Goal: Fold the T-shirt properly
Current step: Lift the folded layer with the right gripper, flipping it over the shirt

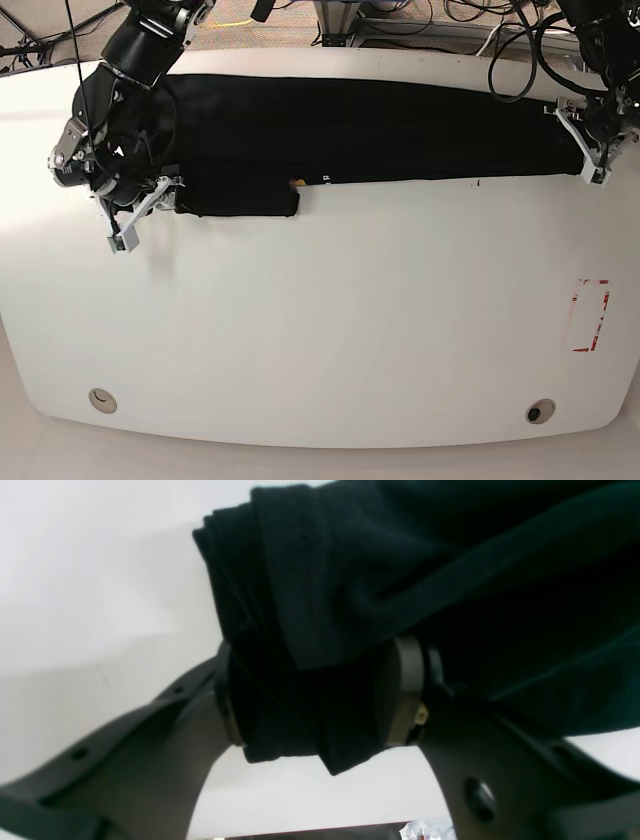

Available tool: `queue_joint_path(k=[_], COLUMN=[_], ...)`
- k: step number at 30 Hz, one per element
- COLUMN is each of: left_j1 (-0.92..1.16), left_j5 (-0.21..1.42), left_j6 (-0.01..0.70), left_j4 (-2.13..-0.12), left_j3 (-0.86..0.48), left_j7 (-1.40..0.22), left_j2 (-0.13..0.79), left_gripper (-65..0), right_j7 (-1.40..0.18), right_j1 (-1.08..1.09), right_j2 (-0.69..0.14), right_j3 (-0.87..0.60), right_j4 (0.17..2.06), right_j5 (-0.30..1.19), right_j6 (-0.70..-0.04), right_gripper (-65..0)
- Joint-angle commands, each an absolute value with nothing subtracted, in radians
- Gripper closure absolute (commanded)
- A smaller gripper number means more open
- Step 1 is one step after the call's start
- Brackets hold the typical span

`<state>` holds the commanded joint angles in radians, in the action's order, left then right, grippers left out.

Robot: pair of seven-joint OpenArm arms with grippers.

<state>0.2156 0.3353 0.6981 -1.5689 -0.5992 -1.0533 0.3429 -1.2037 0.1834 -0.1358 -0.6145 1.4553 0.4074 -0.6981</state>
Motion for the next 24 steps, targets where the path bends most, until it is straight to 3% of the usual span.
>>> queue_joint_path(k=[6, 8, 10, 15, 16, 24], left_j1=[0.216, 0.216, 0.216, 0.216, 0.216, 0.219], left_j5=[0.335, 0.334, 0.334, 0.331, 0.331, 0.329], left_j6=[0.698, 0.698, 0.698, 0.698, 0.698, 0.698], left_j4=[-1.572, -1.564, -1.564, -1.564, -1.564, -1.563], left_j3=[-0.599, -0.599, -0.599, -0.599, -0.599, -0.598], left_j7=[-1.053, -1.053, -1.053, -1.053, -1.053, -1.053], left_j2=[0.341, 0.341, 0.341, 0.341, 0.341, 0.341], left_gripper=[-32.5, -32.5, -32.5, -32.5, -32.5, -32.5], right_j7=[-1.193, -1.202, -1.205, -1.202, -1.202, -1.283], right_j1=[0.228, 0.22, 0.203, 0.193, 0.193, 0.145], right_j2=[-0.15, -0.15, -0.15, -0.151, -0.153, -0.151], right_j3=[-0.588, -0.545, -0.521, -0.519, -0.519, -0.59], right_j4=[1.356, 1.356, 1.356, 1.356, 1.357, 1.655], right_j5=[0.374, 0.395, 0.417, 0.443, 0.443, 0.444], right_j6=[-0.698, -0.698, -0.698, -0.698, -0.698, -0.698], right_gripper=[-47.2, -44.5, -35.8, -3.3, -1.0, 0.0])
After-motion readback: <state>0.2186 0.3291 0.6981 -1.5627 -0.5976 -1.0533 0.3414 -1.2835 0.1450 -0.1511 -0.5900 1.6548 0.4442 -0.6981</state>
